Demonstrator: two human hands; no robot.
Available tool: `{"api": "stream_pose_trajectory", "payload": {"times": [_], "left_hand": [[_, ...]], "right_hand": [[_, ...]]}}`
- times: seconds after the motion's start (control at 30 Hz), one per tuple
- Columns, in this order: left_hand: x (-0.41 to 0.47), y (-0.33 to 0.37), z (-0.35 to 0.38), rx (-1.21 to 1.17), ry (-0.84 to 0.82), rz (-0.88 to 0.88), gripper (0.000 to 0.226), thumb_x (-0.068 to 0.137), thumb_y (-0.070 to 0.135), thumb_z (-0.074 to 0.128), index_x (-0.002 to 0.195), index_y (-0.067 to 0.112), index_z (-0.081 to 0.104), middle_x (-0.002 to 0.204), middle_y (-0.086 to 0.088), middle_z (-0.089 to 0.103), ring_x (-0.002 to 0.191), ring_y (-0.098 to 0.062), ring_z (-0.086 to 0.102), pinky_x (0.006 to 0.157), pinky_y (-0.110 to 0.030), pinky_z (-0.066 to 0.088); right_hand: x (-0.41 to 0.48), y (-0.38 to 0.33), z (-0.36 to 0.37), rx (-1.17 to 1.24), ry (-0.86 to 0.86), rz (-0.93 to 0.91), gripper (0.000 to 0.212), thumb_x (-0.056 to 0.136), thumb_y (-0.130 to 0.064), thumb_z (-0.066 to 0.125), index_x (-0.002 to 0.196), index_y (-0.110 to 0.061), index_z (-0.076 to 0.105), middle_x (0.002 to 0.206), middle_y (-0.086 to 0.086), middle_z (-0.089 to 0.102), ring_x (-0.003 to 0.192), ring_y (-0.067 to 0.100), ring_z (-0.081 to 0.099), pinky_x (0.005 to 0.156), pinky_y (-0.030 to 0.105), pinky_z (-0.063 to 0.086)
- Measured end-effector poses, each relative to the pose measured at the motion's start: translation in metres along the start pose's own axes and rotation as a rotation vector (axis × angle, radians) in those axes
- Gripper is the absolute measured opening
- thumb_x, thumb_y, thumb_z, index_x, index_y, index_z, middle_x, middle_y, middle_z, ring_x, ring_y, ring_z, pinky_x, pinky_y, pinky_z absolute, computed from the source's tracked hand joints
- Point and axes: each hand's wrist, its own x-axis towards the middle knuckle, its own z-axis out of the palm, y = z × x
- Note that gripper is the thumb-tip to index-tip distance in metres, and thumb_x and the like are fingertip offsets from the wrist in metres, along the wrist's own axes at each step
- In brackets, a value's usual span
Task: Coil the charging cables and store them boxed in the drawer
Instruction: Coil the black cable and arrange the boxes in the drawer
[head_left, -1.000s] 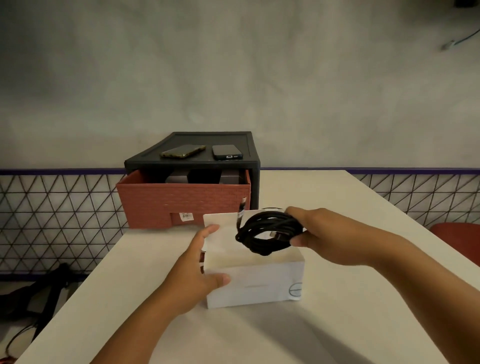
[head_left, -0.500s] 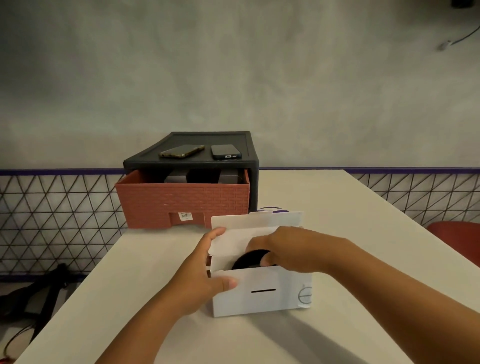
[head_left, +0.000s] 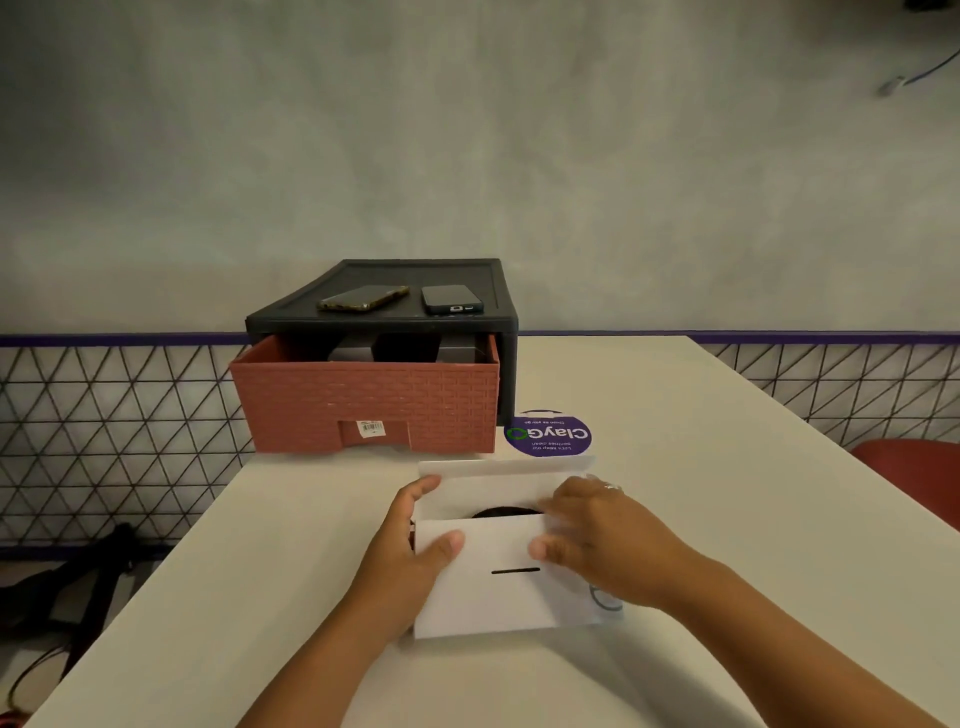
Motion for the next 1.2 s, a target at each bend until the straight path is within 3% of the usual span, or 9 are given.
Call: {"api": "stream_pose_trajectory", "payload": {"times": [0.07, 0.13, 0.3, 0.4, 0.53, 0.7, 0.93, 1.07, 1.2], "left_hand": [[0.002, -0.002, 0.007, 0.033, 0.037, 0.001, 0.044, 0.091, 0.009, 0.056, 0.119, 0.041, 0.045, 0.123, 0.002, 0.056, 0.11, -0.021, 0.057, 0.097, -0.036, 0.046], [0.004, -0.003, 0.014, 0.051, 0.073, 0.003, 0.045, 0.093, 0.012, 0.054, 0.128, 0.037, 0.043, 0.131, 0.005, 0.048, 0.124, -0.014, 0.045, 0.102, -0.027, 0.035], [0.006, -0.002, 0.019, 0.098, 0.1, -0.024, 0.048, 0.094, 0.016, 0.052, 0.139, 0.027, 0.04, 0.141, 0.003, 0.043, 0.132, -0.014, 0.037, 0.105, -0.025, 0.03], [0.004, -0.003, 0.02, 0.128, 0.116, -0.025, 0.048, 0.094, 0.016, 0.051, 0.141, 0.022, 0.038, 0.146, 0.002, 0.04, 0.135, -0.013, 0.035, 0.103, -0.021, 0.027], [0.004, -0.005, 0.02, 0.145, 0.147, -0.015, 0.048, 0.094, 0.014, 0.052, 0.14, 0.018, 0.04, 0.146, -0.001, 0.04, 0.135, -0.013, 0.036, 0.1, -0.018, 0.026], [0.001, -0.003, 0.02, 0.182, 0.153, 0.004, 0.048, 0.094, 0.013, 0.051, 0.141, 0.013, 0.039, 0.146, 0.0, 0.04, 0.135, -0.013, 0.036, 0.098, -0.015, 0.024], [-0.003, -0.001, 0.021, 0.243, 0.153, -0.031, 0.049, 0.096, 0.018, 0.048, 0.143, 0.017, 0.034, 0.149, 0.001, 0.036, 0.136, -0.016, 0.034, 0.105, -0.022, 0.026], [-0.007, 0.0, 0.021, 0.249, 0.145, -0.047, 0.051, 0.097, 0.018, 0.047, 0.145, 0.02, 0.031, 0.148, 0.0, 0.036, 0.134, -0.019, 0.037, 0.101, -0.022, 0.028], [-0.008, 0.0, 0.021, 0.196, 0.129, -0.043, 0.059, 0.095, 0.014, 0.051, 0.146, 0.024, 0.024, 0.146, -0.006, 0.037, 0.133, -0.019, 0.037, 0.097, -0.021, 0.029]], "right_hand": [[-0.005, 0.002, 0.008, -0.005, 0.044, 0.028, 0.046, 0.089, -0.053, 0.048, 0.127, -0.027, 0.052, 0.117, -0.004, 0.048, 0.114, 0.017, 0.04, 0.092, 0.025, 0.032], [-0.007, 0.002, 0.019, -0.002, 0.124, 0.067, 0.043, 0.09, -0.051, 0.048, 0.125, -0.026, 0.055, 0.116, -0.006, 0.047, 0.113, 0.018, 0.04, 0.089, 0.023, 0.03], [-0.008, -0.004, 0.034, 0.246, 0.381, 0.264, 0.029, 0.085, -0.037, 0.063, 0.106, -0.017, 0.068, 0.108, -0.007, 0.048, 0.109, 0.017, 0.043, 0.077, 0.016, 0.024], [-0.01, -0.004, 0.036, 0.296, 0.516, 0.368, 0.039, 0.081, -0.033, 0.069, 0.116, -0.021, 0.06, 0.118, -0.004, 0.042, 0.115, 0.019, 0.04, 0.08, 0.015, 0.022], [-0.012, -0.004, 0.036, 0.522, 0.44, 0.545, 0.084, 0.08, -0.039, 0.068, 0.147, -0.018, 0.021, 0.144, 0.002, 0.037, 0.129, 0.022, 0.04, 0.097, 0.027, 0.034], [-0.012, -0.002, 0.033, 0.511, 0.326, 0.548, 0.072, 0.086, -0.04, 0.061, 0.146, -0.018, 0.028, 0.13, 0.005, 0.056, 0.119, 0.024, 0.051, 0.084, 0.025, 0.039], [-0.012, -0.003, 0.028, 0.498, 0.221, 0.481, 0.068, 0.097, -0.029, 0.046, 0.15, -0.023, 0.003, 0.132, 0.015, 0.052, 0.117, 0.03, 0.05, 0.089, 0.03, 0.039], [-0.012, -0.001, 0.029, 0.539, 0.232, 0.454, 0.071, 0.095, -0.027, 0.05, 0.149, -0.026, 0.005, 0.136, 0.012, 0.049, 0.121, 0.027, 0.048, 0.093, 0.029, 0.037], [-0.014, 0.001, 0.032, 0.63, 0.289, 0.42, 0.071, 0.083, -0.033, 0.067, 0.142, -0.028, 0.028, 0.136, 0.005, 0.04, 0.115, 0.019, 0.047, 0.09, 0.025, 0.035]]}}
